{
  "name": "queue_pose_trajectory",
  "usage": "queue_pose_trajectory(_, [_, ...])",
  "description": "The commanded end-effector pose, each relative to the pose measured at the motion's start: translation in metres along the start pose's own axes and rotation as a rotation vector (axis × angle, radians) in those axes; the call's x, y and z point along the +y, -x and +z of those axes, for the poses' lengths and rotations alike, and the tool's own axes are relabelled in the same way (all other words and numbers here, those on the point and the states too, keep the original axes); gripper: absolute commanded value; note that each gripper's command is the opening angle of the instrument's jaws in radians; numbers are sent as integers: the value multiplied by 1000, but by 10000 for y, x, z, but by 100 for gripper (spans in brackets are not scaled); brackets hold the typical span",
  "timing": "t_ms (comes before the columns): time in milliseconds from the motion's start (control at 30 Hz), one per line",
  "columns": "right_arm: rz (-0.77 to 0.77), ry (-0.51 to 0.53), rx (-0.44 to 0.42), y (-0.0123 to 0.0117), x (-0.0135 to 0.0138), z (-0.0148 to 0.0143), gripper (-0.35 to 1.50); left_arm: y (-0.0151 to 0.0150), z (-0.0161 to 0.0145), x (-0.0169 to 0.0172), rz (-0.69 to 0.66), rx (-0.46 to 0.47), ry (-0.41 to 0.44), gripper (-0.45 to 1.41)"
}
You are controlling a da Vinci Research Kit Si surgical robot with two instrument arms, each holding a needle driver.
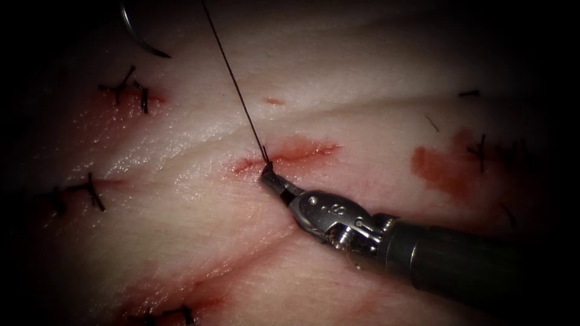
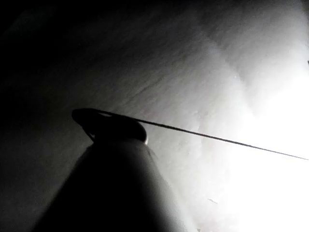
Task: Wound Closure
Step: Pull the short suture end down and the long suture end up to tighten.
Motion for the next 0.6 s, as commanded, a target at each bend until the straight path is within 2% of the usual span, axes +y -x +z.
queue_pose_trajectory(33, [-19,-34,1,-2,-2,6,-35,-5,11,-3,-1,4,-2,-45])
queue_pose_trajectory(300, [-70,-84,-18,4,-14,-14,-35,2,12,-13,5,-9,-8,-45])
queue_pose_trajectory(600, [-92,-76,-28,12,-10,-15,-35,-2,26,-31,24,-5,-49,-45])
